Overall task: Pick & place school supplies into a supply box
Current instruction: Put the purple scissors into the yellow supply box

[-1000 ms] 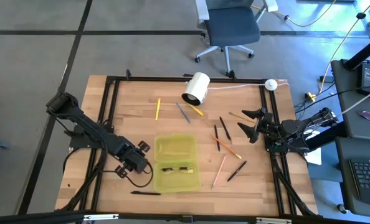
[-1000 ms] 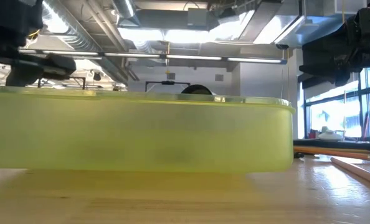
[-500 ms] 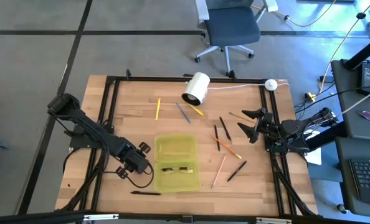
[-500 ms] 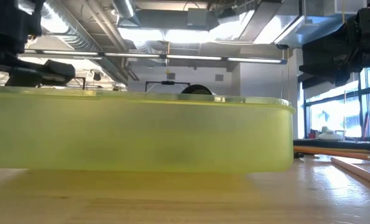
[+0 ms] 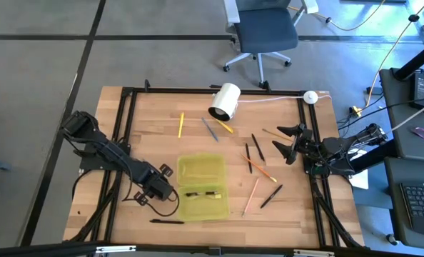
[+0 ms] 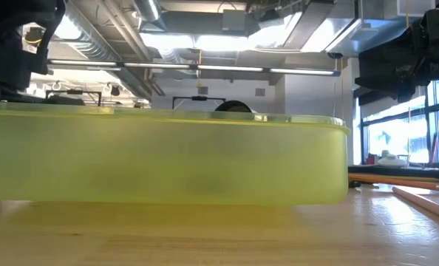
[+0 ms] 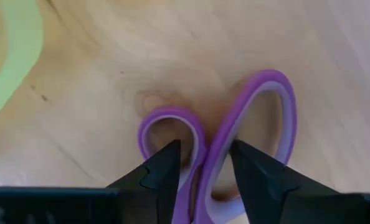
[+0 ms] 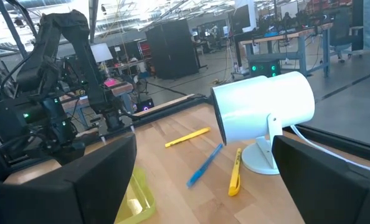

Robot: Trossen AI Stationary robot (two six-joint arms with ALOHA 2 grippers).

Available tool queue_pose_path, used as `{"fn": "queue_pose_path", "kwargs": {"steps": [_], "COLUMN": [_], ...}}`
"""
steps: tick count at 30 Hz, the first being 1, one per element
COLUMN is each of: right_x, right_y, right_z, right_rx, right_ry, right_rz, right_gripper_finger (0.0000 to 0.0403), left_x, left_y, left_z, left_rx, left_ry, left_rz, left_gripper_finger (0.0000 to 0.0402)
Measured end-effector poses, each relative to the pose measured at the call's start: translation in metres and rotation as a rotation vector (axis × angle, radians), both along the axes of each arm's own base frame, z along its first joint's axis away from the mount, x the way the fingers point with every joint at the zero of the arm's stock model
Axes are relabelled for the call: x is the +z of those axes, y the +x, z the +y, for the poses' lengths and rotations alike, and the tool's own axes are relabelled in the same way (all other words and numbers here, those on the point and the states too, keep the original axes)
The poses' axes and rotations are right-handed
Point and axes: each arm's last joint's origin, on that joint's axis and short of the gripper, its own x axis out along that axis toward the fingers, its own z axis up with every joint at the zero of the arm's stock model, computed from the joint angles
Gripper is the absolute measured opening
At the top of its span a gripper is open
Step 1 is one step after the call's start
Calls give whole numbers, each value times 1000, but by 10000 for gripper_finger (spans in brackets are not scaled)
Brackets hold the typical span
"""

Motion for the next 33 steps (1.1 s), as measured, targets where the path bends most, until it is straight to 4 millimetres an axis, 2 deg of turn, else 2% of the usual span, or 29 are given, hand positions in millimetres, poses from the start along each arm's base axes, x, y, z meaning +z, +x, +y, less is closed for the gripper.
{"fn": "queue_pose_path", "kwargs": {"steps": [13,23,26,30,33], "right_x": [0,0,0,0,0], "right_y": [0,0,0,0,0], "right_z": [0,0,0,0,0], "right_rx": [0,-1,-1,-1,-1], "right_ry": [0,0,0,0,0], "right_rz": [0,0,0,0,0], "right_gripper_finger": [376,376,376,376,376], "left_x": [0,0,0,9,25], "left_y": [0,-1,-1,2,10], "left_z": [0,0,0,-2,-6], "left_rx": [-2,41,79,138,174], "left_ry": [-2,-10,-18,-1,-8], "left_rz": [-1,8,16,46,44], "left_gripper_finger": [131,57,51,54,55]}}
